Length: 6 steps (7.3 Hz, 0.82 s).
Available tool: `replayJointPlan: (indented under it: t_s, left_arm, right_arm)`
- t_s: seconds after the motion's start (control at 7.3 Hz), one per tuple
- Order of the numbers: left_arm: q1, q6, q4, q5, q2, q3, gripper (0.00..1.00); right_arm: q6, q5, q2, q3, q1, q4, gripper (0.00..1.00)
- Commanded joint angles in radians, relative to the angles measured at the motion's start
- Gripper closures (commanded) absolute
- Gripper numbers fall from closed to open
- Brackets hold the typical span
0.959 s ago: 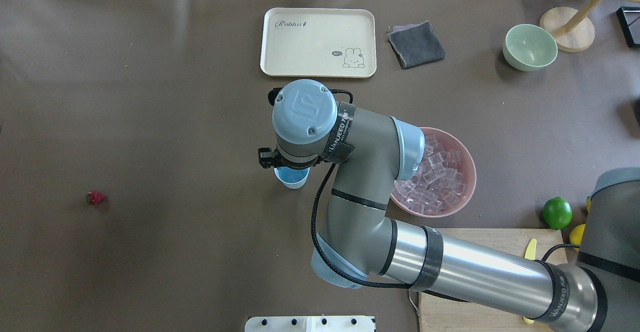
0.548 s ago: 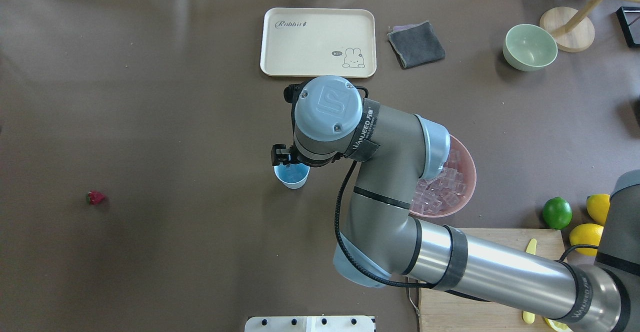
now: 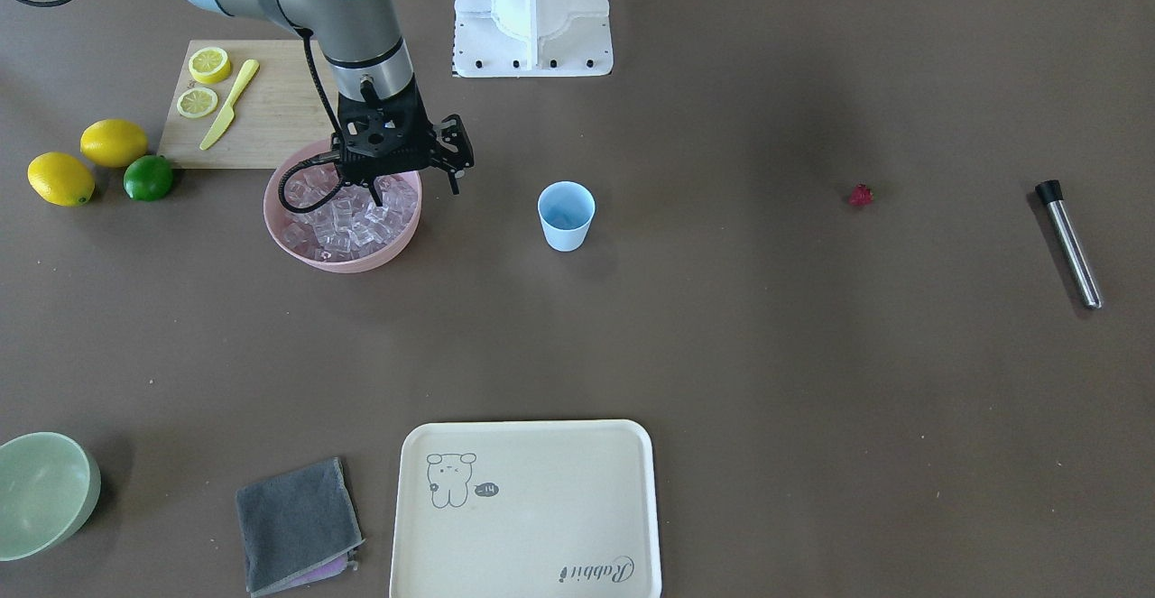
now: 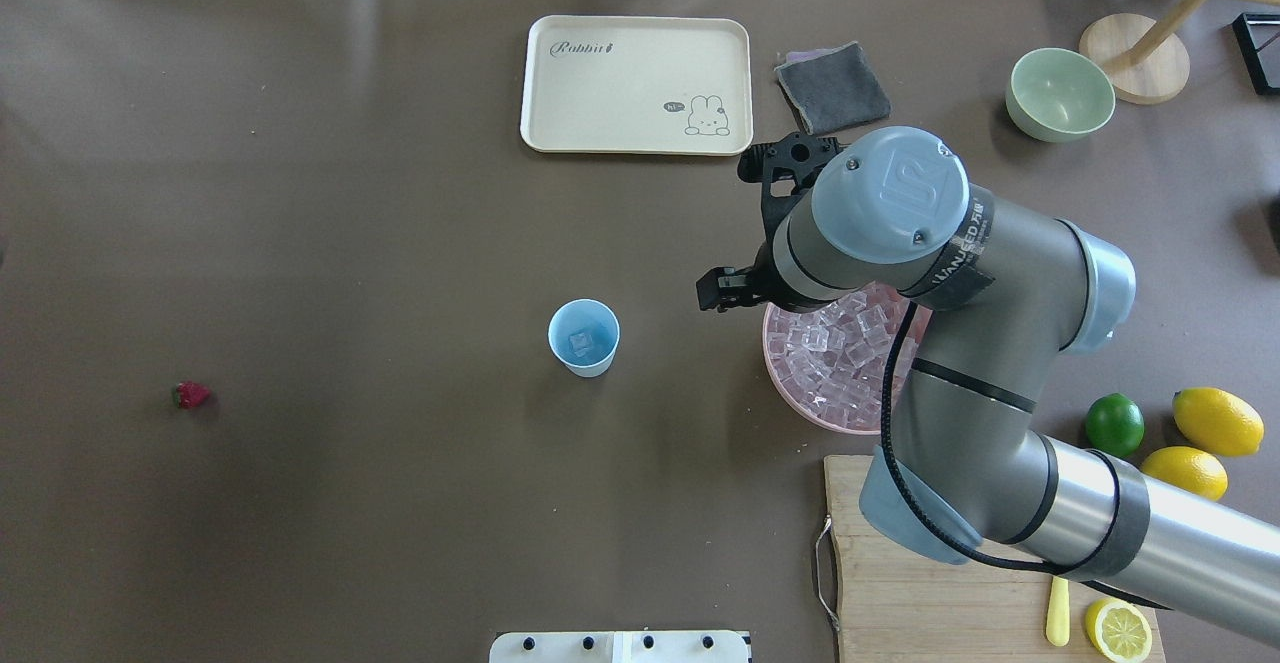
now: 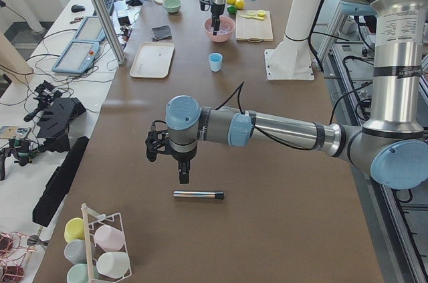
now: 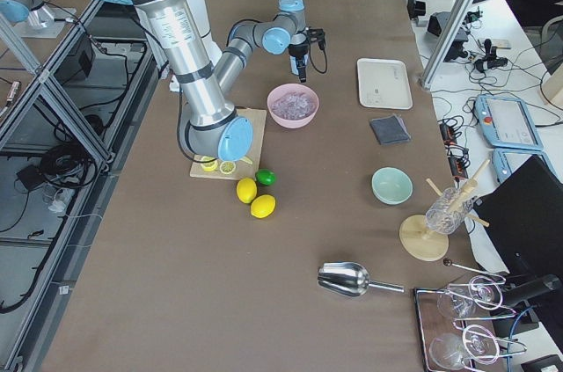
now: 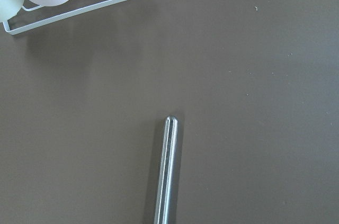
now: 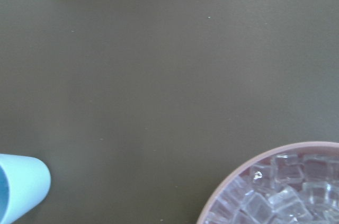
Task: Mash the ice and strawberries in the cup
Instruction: 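Lift the right gripper from the cup and move back over the bowl, then lower the right gripper into the ice and grasp a third cube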
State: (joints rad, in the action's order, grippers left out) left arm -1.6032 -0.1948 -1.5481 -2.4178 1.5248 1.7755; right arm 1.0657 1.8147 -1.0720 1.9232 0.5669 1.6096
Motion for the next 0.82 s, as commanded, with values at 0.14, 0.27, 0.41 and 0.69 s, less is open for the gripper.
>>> replayJointPlan:
  t_s: [0.14,0.27,0.41,0.69]
  left_arm:
    - [-0.001,0.000,-0.003,-0.021,0.003,-0.002,0.01]
    - [-0.001,0.000,-0.003,-0.021,0.003,-0.002,0.01]
    - [-0.001,0.000,-0.003,-0.021,0.005,0.001,0.01]
    - [-0.001,0.000,-0.003,-0.021,0.006,0.001,0.01]
  right_arm:
    - [0.010,-0.003,-0.092,0.014,0.010,-0.007,0.01]
    - [0.011,-0.006,-0.112,0.025,0.008,-0.004,0.03]
    - [0.008,-0.006,-0.111,0.010,0.001,-0.002,0.06]
    - [0.003,0.000,-0.098,-0.004,-0.012,0.000,0.11]
